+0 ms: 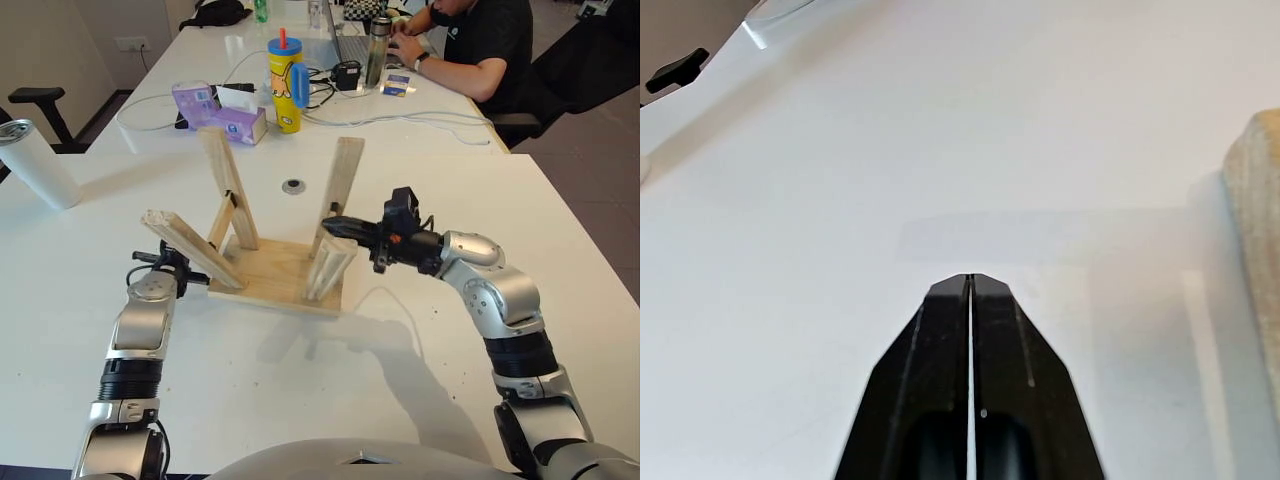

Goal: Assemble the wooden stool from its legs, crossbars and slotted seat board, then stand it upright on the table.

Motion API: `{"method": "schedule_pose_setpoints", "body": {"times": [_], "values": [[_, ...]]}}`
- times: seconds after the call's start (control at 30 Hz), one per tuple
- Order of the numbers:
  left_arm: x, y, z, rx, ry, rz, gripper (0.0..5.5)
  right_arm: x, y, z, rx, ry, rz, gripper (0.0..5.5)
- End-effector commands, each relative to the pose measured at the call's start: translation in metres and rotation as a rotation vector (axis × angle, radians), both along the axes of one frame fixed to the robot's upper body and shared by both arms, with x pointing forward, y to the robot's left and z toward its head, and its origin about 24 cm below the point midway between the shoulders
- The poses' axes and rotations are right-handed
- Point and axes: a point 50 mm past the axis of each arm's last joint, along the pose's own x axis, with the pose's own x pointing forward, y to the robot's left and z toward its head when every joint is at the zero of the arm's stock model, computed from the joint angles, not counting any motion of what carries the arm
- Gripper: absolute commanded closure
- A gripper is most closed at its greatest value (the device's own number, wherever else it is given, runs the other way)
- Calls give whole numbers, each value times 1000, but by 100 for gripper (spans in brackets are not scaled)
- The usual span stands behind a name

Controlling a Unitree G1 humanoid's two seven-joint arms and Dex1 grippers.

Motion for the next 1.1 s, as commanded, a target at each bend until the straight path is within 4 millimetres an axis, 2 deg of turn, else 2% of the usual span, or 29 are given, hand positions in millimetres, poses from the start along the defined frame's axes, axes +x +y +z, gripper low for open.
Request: {"method": "schedule_pose_setpoints", "body": {"times": [0.03, 0.1, 0.17, 0.3, 0.37, 0.5, 0.57, 0.63, 0.8, 0.9, 1.0, 1.1], "values": [[3, 2, 5, 12, -28, -6, 547, 14, -30, 1, 49, -29, -337, 550], [0, 9, 7, 28, -35, -10, 547, 13, -46, -3, 71, -19, -487, 550], [-6, 19, 6, 56, -28, -34, 547, 5, -52, -17, -23, 1, -560, 550], [-17, 53, 13, 87, -35, -53, 547, -21, -50, -54, -176, 125, -600, 550], [-27, 59, 13, 42, -3, -142, 547, -36, -49, -67, -239, 172, -579, 550], [-62, 46, 6, -38, 103, -399, 547, -65, -42, -84, -333, 215, -518, 550], [-71, 37, 0, -61, 131, -449, 547, -76, -38, -94, -382, 257, -496, 550], [-70, 29, -6, -72, 125, -447, 547, -85, -33, -103, -449, 283, -462, 550], [-63, 5, -23, -76, 104, -475, 547, -82, -21, -111, -515, 290, -430, 550], [-66, -12, -35, -98, 124, -530, 547, -77, -14, -113, -528, 285, -414, 550], [-74, -29, -36, -149, 140, -605, 547, -75, -12, -114, -540, 284, -398, 550], [-77, -37, -34, -160, 142, -639, 547, -76, -7, -115, -531, 286, -359, 550]]}}
